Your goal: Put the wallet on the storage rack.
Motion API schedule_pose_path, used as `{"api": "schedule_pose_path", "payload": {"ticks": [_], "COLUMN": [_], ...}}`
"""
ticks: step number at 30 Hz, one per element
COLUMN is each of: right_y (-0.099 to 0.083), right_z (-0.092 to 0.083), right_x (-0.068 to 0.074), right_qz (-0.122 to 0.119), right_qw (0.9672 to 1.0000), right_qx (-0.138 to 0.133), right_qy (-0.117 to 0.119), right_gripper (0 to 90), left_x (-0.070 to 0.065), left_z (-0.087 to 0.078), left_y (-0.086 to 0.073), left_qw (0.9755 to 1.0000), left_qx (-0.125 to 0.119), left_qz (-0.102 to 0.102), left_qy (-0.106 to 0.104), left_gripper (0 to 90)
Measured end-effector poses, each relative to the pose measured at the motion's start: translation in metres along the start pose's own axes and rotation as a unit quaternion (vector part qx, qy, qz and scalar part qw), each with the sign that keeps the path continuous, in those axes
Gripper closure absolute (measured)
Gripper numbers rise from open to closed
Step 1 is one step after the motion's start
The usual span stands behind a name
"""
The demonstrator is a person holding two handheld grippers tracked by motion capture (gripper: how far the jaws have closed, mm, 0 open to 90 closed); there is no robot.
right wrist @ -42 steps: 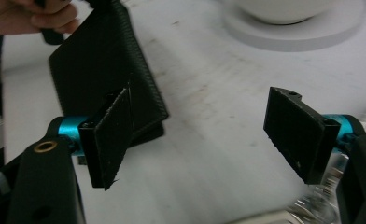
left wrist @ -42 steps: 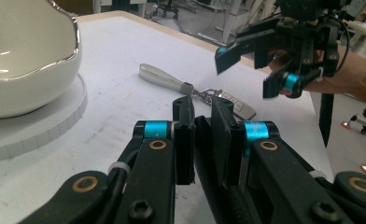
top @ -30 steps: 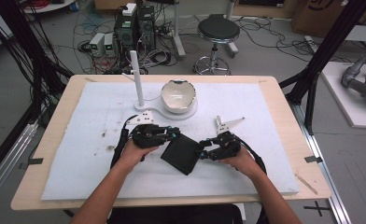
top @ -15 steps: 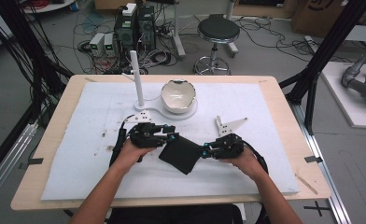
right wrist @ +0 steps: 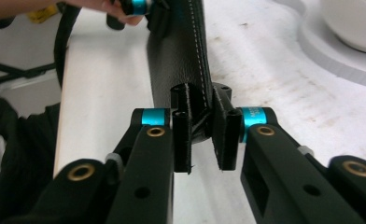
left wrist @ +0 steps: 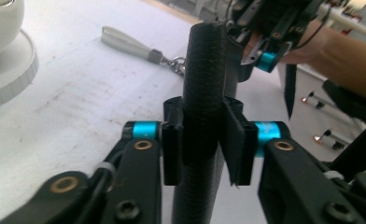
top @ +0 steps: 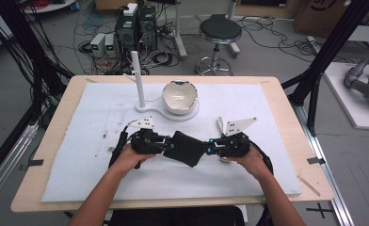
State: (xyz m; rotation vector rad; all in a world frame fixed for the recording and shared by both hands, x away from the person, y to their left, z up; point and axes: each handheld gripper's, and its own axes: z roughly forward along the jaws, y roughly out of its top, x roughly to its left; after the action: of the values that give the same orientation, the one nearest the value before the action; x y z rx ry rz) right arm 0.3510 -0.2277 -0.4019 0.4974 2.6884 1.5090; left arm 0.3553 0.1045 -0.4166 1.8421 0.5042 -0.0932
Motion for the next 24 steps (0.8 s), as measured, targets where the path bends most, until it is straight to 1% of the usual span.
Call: {"api": "schedule_pose_path", "payload": {"ticks": [1,2,3,4,5,6,7,9,12,13,14,15,16,17,18,19,20,21,22,23,24], "right_y": [-0.001,-0.001,-0.001,-0.003,-0.004,-0.004,-0.005,-0.006,-0.005,-0.005,-0.004,-0.004,-0.004,-0.004,-0.003,-0.003,-0.003,-0.002,-0.002,-0.001,-0.001], "right_z": [0.000,0.000,0.000,0.000,0.000,0.000,-0.001,-0.001,0.001,0.002,0.005,0.006,0.007,0.007,0.007,0.007,0.005,0.004,0.004,0.005,0.006], "right_x": [-0.002,-0.003,-0.003,-0.007,-0.009,-0.009,-0.010,-0.012,-0.011,-0.010,-0.009,-0.008,-0.006,-0.006,-0.004,-0.004,-0.004,0.000,0.001,0.003,0.004], "right_qz": [0.010,0.018,0.018,0.046,0.053,0.053,0.059,0.068,0.070,0.069,0.062,0.060,0.053,0.053,0.044,0.037,0.033,0.008,0.002,-0.006,-0.015], "right_qw": [0.9999,0.9998,0.9998,0.9988,0.9984,0.9984,0.9979,0.9972,0.9970,0.9972,0.9978,0.9980,0.9983,0.9983,0.9988,0.9991,0.9990,0.9995,0.9996,0.9996,0.9996], "right_qx": [-0.001,-0.001,-0.001,-0.005,-0.008,-0.008,-0.012,-0.021,-0.026,-0.025,-0.023,-0.018,-0.015,-0.015,-0.010,-0.007,-0.009,-0.014,-0.014,-0.012,-0.010], "right_qy": [-0.006,-0.008,-0.008,-0.018,-0.020,-0.020,-0.023,-0.025,-0.019,-0.015,-0.005,0.006,0.016,0.016,0.018,0.018,0.028,0.026,0.026,0.024,0.024], "right_gripper": [75.3,64.9,64.9,54.2,51.2,51.2,48.3,42.9,39.8,40.0,48.1,56.3,64.5,64.5,66.8,73.1,77.0,79.5,80.2,80.8,81.2], "left_x": [-0.001,-0.002,-0.004,-0.004,-0.005,-0.005,-0.006,-0.005,-0.006,-0.007,-0.007,-0.007,-0.007,-0.007,-0.007,-0.006,-0.004,-0.003,-0.003,-0.003,-0.001], "left_z": [0.000,0.000,0.001,0.000,-0.001,-0.001,-0.002,-0.004,-0.005,-0.004,-0.004,-0.003,-0.003,-0.003,-0.004,-0.004,-0.005,-0.005,-0.005,-0.005,-0.002], "left_y": [0.000,0.000,0.000,0.000,0.001,0.001,0.002,0.002,0.003,0.004,0.004,0.004,0.004,0.004,0.004,0.004,0.004,0.004,0.004,0.004,0.003], "left_qw": [1.0000,0.9999,0.9999,0.9998,0.9996,0.9996,0.9994,0.9990,0.9982,0.9978,0.9975,0.9974,0.9975,0.9975,0.9977,0.9979,0.9980,0.9980,0.9980,0.9980,0.9979], "left_qx": [-0.004,-0.004,-0.007,-0.009,-0.020,-0.020,-0.027,-0.035,-0.050,-0.055,-0.059,-0.062,-0.061,-0.061,-0.059,-0.056,-0.055,-0.054,-0.052,-0.052,-0.044], "left_qz": [0.004,0.008,0.010,0.016,0.021,0.021,0.021,0.021,0.016,0.013,0.011,0.009,0.010,0.010,0.010,0.003,-0.007,-0.019,-0.025,-0.025,-0.041], "left_qy": [-0.003,-0.006,-0.005,-0.006,-0.007,-0.007,-0.008,-0.015,-0.030,-0.034,-0.036,-0.035,-0.034,-0.034,-0.033,-0.031,-0.029,-0.026,-0.024,-0.024,-0.023], "left_gripper": [75.9,76.8,76.8,77.7,77.9,78.1,78.1,78.2,78.1,78.1,78.0,78.0,78.0,77.8,77.8,76.9,73.5,66.4,62.6,57.5,52.2]}}
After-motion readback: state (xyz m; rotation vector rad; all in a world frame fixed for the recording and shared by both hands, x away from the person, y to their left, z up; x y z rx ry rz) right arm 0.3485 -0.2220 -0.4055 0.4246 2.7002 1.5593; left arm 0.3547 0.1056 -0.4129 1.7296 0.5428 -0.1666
